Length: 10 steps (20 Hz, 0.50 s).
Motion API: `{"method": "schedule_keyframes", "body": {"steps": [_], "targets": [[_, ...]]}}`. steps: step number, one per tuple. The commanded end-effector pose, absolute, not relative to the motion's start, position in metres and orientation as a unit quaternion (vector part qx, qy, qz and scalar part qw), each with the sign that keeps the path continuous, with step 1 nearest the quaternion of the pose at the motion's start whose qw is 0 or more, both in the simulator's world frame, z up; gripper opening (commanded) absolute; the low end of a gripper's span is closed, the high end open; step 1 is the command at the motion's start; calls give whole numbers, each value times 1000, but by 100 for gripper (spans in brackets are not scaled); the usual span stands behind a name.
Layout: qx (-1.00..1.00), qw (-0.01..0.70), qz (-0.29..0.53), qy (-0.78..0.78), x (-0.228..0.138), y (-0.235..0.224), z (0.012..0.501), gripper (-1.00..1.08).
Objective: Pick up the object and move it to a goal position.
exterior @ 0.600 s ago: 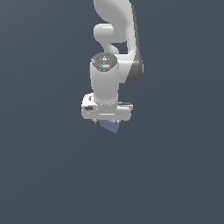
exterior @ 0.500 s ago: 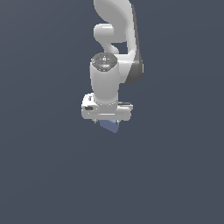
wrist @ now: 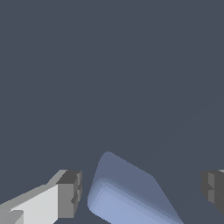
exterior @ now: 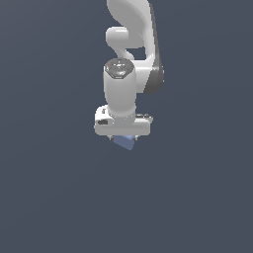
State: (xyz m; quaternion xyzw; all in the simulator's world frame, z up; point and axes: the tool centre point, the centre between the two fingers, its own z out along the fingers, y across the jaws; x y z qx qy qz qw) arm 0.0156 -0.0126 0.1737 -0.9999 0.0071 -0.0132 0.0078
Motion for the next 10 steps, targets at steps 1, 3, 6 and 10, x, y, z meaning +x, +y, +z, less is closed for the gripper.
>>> {"method": "schedule_keyframes", "body": {"steps": [1,3,6,10], "targets": [[-1000,9,-13,7,16,-12,174,100],[-1000,8,-13,5,15,-13,174,100],[-1000,8,-13,-3,14,-13,173,100],[-1000,8,-13,-22,12,-13,172,100]]}}
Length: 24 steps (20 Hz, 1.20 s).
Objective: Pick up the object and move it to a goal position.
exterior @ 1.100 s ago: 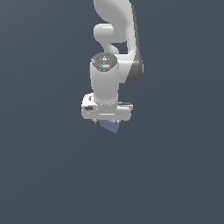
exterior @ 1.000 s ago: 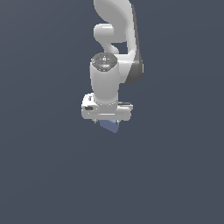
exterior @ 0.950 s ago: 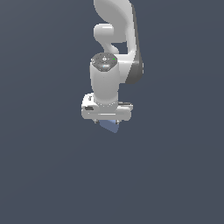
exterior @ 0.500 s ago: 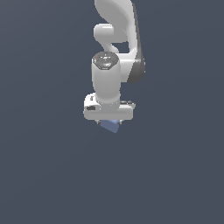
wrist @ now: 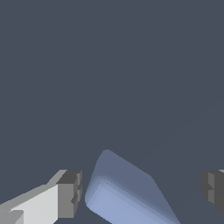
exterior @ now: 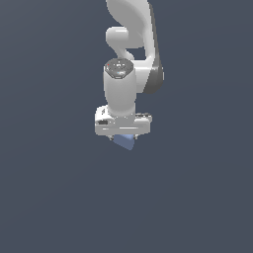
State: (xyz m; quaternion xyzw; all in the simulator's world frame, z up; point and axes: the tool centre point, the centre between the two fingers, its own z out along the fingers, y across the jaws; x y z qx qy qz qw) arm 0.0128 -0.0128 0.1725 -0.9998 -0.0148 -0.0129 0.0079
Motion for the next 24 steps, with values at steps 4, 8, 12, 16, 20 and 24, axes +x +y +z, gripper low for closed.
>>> {"method": "schedule_keyframes", "body": {"steps": [4,8,12,16,20,24], "targets": [[-999,7,-12,-52,8,-14,170,100],[-996,6,-11,-92,3,-14,168,100],[-990,5,-10,-142,-4,-15,165,100],[-981,4,-9,-195,-11,-16,162,100],[-969,3,-7,-248,-19,-17,159,100],[-954,3,-6,-299,-26,-17,157,100]]}}
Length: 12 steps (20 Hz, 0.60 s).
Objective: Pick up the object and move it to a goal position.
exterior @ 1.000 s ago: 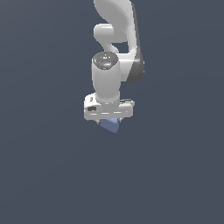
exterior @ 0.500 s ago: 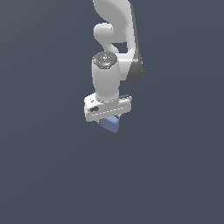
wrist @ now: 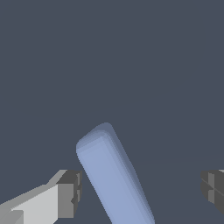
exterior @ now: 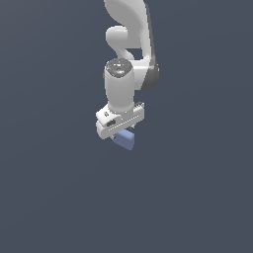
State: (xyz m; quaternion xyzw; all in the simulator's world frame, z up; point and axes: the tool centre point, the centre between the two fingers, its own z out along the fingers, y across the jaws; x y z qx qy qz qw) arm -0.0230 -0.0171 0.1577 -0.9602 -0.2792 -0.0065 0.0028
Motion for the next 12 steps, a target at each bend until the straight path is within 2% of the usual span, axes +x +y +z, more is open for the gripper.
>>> {"method": "schedule_keyframes", "body": {"steps": [1,12], "targets": [[-950,2,-6,-312,-28,-17,156,100],[-898,1,-2,-440,-47,-18,149,100]]}}
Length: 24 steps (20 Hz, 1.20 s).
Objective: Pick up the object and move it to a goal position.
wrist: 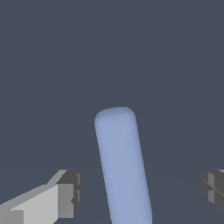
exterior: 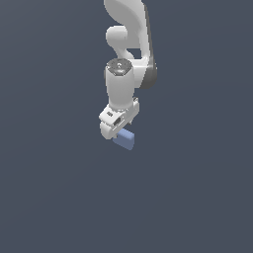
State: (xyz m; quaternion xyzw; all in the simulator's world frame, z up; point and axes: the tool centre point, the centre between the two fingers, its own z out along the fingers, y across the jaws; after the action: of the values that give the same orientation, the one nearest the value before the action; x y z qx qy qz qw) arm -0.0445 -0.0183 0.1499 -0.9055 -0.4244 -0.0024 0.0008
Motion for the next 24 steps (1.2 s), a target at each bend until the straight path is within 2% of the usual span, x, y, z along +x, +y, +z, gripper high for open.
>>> {"method": "schedule_keyframes", "body": {"steps": [1,17,24], "targets": [[-894,1,-2,-448,-48,-18,149,100],[-867,0,0,-498,-56,-19,145,100],[-866,0,0,-499,-57,-18,120,100]]}}
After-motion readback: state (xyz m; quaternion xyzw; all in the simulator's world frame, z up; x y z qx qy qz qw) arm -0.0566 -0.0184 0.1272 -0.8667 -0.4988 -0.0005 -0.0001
